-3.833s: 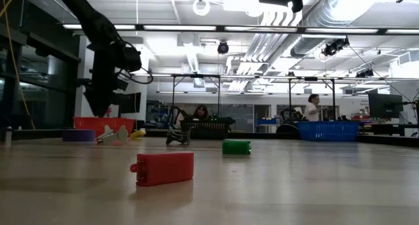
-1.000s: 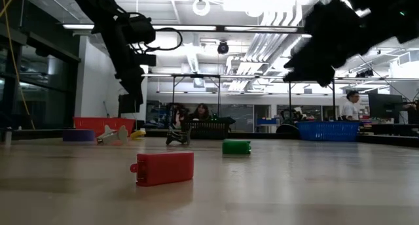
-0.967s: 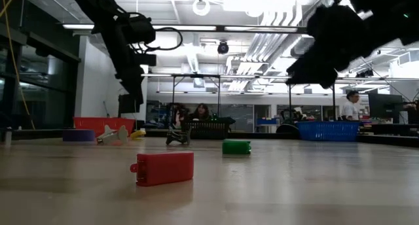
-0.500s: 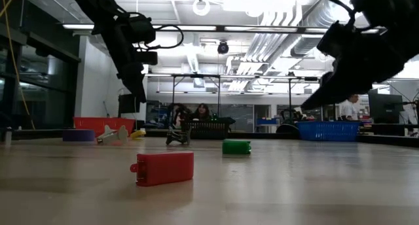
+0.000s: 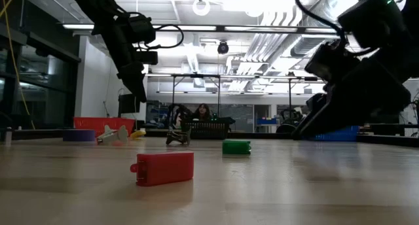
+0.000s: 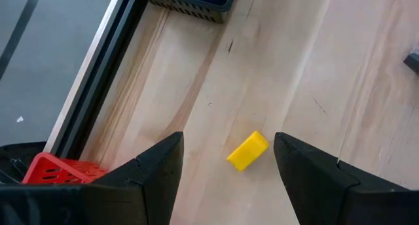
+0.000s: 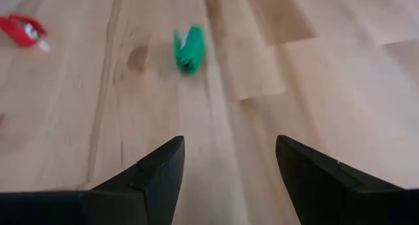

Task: Pick and place Stapler, Stapler remover, tape
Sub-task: Put the green stapler into the red bin

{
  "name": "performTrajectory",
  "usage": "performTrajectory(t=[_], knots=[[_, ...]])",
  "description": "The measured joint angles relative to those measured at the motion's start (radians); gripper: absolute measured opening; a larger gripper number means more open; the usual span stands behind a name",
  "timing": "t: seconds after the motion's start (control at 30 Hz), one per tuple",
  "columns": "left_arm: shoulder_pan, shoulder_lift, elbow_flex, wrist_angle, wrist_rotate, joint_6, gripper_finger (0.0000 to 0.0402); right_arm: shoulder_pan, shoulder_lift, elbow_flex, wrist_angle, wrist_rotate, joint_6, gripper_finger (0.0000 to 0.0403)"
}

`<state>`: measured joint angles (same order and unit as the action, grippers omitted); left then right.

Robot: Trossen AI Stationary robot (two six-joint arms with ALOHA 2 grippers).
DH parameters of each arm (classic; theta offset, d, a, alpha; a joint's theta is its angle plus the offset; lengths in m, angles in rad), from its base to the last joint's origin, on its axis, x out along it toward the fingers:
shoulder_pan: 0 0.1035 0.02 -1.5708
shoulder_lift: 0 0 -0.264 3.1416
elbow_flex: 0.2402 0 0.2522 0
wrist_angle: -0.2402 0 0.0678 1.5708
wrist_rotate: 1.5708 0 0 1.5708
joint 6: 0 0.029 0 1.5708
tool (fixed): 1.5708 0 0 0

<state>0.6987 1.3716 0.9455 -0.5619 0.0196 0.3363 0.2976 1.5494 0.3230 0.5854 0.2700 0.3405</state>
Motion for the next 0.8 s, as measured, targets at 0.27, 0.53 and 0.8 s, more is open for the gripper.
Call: performTrajectory(t=[0.27, 0.53, 0.8], knots=[[0.0, 0.0, 0.0, 0.003, 0.0, 0.0, 0.0234, 0.025, 0.205, 0.103, 0.044, 0.016, -0.009, 0.0232], [0.0, 0.0, 0.0, 0.006, 0.0, 0.0, 0.0234, 0.022, 0.329, 0.164, 0.119, 0.055, -0.017, 0.0232], [0.0, 0.0, 0.0, 0.013, 0.0, 0.0, 0.0234, 0.016, 0.359, 0.204, 0.125, 0.053, -0.08, 0.0232]])
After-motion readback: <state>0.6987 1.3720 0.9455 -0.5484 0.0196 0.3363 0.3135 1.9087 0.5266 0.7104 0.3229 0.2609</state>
